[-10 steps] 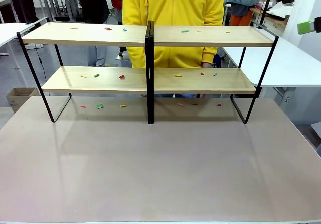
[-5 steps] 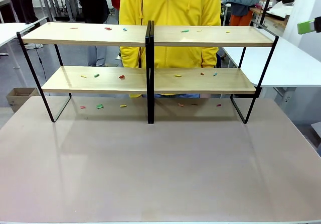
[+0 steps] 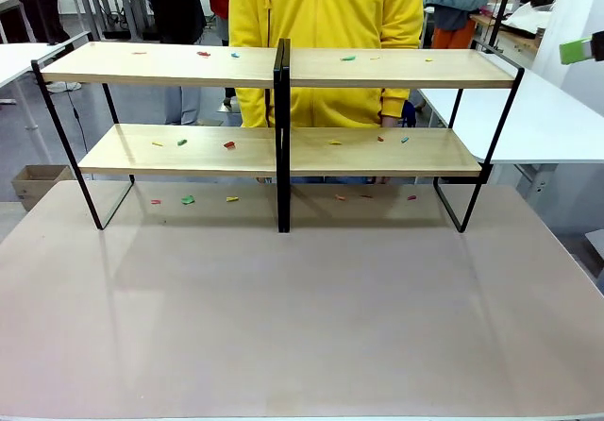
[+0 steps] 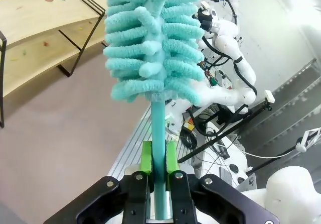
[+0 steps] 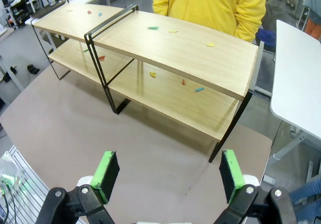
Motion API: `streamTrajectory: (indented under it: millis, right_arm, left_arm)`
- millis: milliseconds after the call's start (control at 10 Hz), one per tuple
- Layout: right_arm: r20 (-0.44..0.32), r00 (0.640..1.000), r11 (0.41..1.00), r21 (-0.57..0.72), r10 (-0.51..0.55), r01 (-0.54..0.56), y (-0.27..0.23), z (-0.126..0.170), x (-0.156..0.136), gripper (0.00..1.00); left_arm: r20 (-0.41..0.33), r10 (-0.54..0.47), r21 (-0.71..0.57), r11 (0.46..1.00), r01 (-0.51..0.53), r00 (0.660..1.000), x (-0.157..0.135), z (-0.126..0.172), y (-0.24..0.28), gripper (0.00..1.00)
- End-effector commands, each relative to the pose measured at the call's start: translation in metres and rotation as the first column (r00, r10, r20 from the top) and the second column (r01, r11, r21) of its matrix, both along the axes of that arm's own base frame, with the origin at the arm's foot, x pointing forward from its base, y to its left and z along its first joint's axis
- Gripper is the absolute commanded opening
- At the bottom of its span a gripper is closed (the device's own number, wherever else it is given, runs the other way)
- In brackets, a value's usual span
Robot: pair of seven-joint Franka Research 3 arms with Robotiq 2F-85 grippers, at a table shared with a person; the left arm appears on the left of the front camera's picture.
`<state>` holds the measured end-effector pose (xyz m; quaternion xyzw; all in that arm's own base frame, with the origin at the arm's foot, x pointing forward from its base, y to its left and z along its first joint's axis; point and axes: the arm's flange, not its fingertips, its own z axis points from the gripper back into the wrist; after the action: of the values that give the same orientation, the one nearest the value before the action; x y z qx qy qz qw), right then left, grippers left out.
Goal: Clean the shelves.
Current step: Pick up the Duster when the human hands it over, then clean a randomly selected level of the Shelf with the Duster.
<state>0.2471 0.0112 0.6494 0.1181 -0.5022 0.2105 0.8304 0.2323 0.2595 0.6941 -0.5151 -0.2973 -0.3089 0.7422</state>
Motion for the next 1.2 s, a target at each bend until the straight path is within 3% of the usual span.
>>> streamTrajectory:
  millis: [0, 400, 500, 600, 700, 900, 1000, 1100]
  right_arm:
    - [-0.001, 1.0, 1.0, 0.003, 0.002, -0.002, -0.001, 0.0, 0.0, 1.0]
    - [-0.001, 1.0, 1.0, 0.003, 0.002, -0.002, -0.001, 0.0, 0.0, 1.0]
    - [-0.001, 1.0, 1.0, 0.003, 0.002, -0.002, -0.001, 0.0, 0.0, 1.0]
    - [-0.001, 1.0, 1.0, 0.003, 0.002, -0.002, -0.001, 0.0, 0.0, 1.0]
    - [-0.001, 1.0, 1.0, 0.003, 0.002, -0.002, -0.001, 0.0, 0.0, 1.0]
    - [-0.001, 1.0, 1.0, 0.003, 0.002, -0.002, -0.001, 0.0, 0.0, 1.0]
    - [-0.001, 1.0, 1.0, 0.003, 0.002, -0.002, -0.001, 0.0, 0.0, 1.0]
    - [-0.001, 1.0, 1.0, 0.003, 0.002, -0.002, -0.001, 0.0, 0.0, 1.0]
  left_arm:
    - [0.009, 0.001, 0.013, 1.0, -0.001, 1.0, -0.001, 0.0, 0.0, 0.0]
    - [0.009, 0.001, 0.013, 1.0, -0.001, 1.0, -0.001, 0.0, 0.0, 0.0]
    - [0.0, 0.0, 0.0, 1.0, 0.0, 1.0, 0.0, 0.0, 0.0, 0.12]
    - [-0.087, -0.156, 0.117, 0.979, 0.166, 0.984, -0.008, -0.01, -0.022, 0.12]
    - [-0.207, -0.291, 0.234, 0.912, 0.336, 0.934, -0.015, -0.039, -0.049, 0.12]
    - [-0.409, -0.344, 0.305, 0.822, 0.481, 0.846, -0.013, -0.103, -0.094, 0.12]
    - [-0.504, -0.392, 0.306, 0.752, 0.583, 0.769, -0.019, -0.134, -0.12, 0.12]
    - [-0.561, -0.384, 0.363, 0.682, 0.635, 0.733, -0.022, -0.165, -0.145, 0.12]
